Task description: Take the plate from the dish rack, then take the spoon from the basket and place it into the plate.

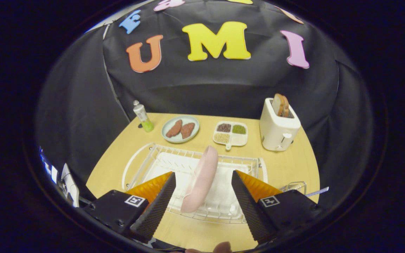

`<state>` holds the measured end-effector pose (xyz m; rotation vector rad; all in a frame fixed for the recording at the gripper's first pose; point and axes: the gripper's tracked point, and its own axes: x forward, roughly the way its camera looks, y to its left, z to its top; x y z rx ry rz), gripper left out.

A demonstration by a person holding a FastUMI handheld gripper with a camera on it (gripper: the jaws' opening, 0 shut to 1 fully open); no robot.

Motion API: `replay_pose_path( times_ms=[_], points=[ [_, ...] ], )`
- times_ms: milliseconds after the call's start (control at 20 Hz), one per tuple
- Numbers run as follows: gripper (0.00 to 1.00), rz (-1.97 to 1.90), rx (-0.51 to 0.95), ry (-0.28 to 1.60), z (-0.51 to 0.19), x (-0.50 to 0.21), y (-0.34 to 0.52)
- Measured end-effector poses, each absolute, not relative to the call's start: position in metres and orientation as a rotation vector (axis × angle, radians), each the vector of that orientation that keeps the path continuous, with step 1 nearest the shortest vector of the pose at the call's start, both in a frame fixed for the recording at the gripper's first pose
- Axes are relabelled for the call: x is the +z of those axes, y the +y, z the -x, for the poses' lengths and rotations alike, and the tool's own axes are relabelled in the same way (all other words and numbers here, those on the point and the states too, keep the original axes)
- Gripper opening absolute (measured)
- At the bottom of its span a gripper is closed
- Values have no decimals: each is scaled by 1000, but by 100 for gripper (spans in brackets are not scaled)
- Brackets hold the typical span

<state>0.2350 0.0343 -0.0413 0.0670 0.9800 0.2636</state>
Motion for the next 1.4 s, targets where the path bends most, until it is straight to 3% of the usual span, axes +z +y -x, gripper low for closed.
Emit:
replay_pose_path(
  times_ms=[400, 850, 1400],
  points=[
    [94, -199, 180, 1202, -256, -102, 47],
    [48, -257, 122, 1282, -249, -120, 62],
    [39, -99, -64, 1212, -247, -97, 52]
  ],
)
